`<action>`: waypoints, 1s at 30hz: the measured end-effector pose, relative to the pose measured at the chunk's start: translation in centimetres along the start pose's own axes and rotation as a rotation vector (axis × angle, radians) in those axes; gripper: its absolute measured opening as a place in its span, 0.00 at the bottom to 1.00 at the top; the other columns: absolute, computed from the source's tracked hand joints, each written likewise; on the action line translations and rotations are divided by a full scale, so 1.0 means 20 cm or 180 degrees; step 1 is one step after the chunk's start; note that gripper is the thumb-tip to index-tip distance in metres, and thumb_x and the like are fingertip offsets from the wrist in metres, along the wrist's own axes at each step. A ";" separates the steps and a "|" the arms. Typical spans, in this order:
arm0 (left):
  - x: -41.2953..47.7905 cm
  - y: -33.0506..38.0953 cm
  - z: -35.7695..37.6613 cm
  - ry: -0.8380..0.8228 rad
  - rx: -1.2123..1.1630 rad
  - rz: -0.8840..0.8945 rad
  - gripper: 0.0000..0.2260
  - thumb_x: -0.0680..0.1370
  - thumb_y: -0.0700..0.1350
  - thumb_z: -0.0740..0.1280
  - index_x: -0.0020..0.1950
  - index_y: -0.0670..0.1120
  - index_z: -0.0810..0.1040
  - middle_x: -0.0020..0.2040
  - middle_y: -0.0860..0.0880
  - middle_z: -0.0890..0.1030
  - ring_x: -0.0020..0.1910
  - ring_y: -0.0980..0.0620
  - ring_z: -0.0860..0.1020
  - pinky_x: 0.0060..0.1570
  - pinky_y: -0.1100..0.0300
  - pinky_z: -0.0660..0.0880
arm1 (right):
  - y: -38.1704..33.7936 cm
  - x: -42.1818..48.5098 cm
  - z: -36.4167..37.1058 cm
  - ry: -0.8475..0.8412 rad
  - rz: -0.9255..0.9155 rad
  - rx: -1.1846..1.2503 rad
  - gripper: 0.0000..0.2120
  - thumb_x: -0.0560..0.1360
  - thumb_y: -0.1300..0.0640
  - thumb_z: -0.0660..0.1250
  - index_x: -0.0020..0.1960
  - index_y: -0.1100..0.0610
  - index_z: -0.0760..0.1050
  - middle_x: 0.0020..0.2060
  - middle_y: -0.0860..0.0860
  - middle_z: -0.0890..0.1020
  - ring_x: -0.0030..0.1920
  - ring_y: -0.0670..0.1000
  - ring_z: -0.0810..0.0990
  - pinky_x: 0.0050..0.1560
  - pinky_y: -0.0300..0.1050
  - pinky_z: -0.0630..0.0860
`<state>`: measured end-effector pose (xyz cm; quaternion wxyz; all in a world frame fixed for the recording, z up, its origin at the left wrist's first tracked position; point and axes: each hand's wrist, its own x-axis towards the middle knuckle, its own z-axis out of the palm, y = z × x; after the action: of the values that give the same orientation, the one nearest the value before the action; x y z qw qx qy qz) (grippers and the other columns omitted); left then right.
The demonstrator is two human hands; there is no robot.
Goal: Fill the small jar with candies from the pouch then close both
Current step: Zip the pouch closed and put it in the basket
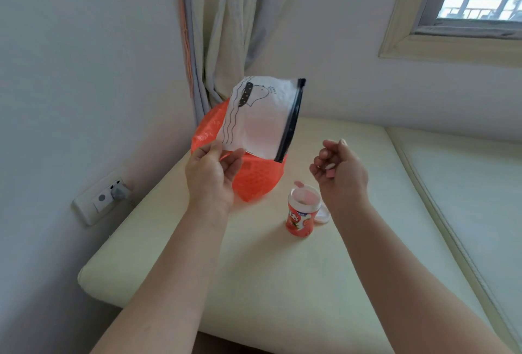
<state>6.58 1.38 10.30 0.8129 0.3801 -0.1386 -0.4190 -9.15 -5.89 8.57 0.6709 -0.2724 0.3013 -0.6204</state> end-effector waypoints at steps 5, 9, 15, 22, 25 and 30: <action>0.04 -0.01 -0.04 0.0130 -0.0165 -0.0236 0.08 0.79 0.37 0.60 0.39 0.43 0.71 0.32 0.46 0.76 0.23 0.56 0.80 0.23 0.68 0.75 | 0.05 0.00 -0.02 -0.0215 -0.0197 -0.0360 0.18 0.80 0.56 0.52 0.36 0.58 0.73 0.19 0.47 0.74 0.23 0.47 0.71 0.32 0.41 0.70; 0.05 -0.03 -0.05 0.0146 -0.0207 -0.0378 0.08 0.79 0.37 0.60 0.39 0.43 0.71 0.20 0.50 0.78 0.22 0.57 0.80 0.22 0.68 0.75 | 0.07 -0.01 -0.02 -0.0261 -0.0285 -0.0539 0.19 0.81 0.56 0.52 0.36 0.58 0.74 0.19 0.47 0.74 0.24 0.47 0.72 0.32 0.41 0.71; 0.06 -0.06 -0.05 0.0208 -0.0205 -0.0443 0.07 0.79 0.38 0.60 0.40 0.43 0.72 0.19 0.51 0.77 0.21 0.58 0.79 0.22 0.68 0.75 | 0.06 -0.01 -0.02 -0.0446 -0.0450 -0.0785 0.19 0.81 0.56 0.52 0.38 0.59 0.75 0.20 0.47 0.76 0.24 0.47 0.73 0.32 0.41 0.72; 0.08 -0.04 -0.04 0.0147 -0.0525 -0.0659 0.11 0.79 0.37 0.60 0.37 0.41 0.72 0.19 0.50 0.77 0.20 0.59 0.78 0.22 0.68 0.75 | 0.06 -0.02 -0.04 -0.0257 -0.0474 -0.0565 0.19 0.81 0.56 0.53 0.37 0.59 0.74 0.20 0.48 0.75 0.24 0.48 0.72 0.31 0.41 0.72; 0.14 -0.02 -0.03 0.0216 -0.0664 -0.0635 0.10 0.79 0.37 0.60 0.38 0.41 0.72 0.19 0.50 0.77 0.20 0.58 0.78 0.21 0.68 0.75 | 0.05 -0.01 -0.06 -0.0166 -0.0473 -0.0520 0.18 0.81 0.56 0.53 0.36 0.59 0.74 0.20 0.47 0.74 0.24 0.47 0.72 0.31 0.41 0.72; 0.27 0.03 0.03 0.0200 -0.0558 -0.0450 0.09 0.78 0.36 0.59 0.39 0.40 0.73 0.19 0.49 0.78 0.21 0.58 0.79 0.21 0.67 0.75 | 0.04 -0.02 -0.09 -0.0060 -0.0485 -0.0534 0.18 0.80 0.57 0.53 0.36 0.59 0.74 0.20 0.48 0.74 0.24 0.48 0.72 0.30 0.41 0.71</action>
<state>9.93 -3.02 10.77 0.8154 0.3293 -0.0487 -0.4737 -9.97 -5.47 6.76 0.5994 -0.3555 0.3242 -0.6397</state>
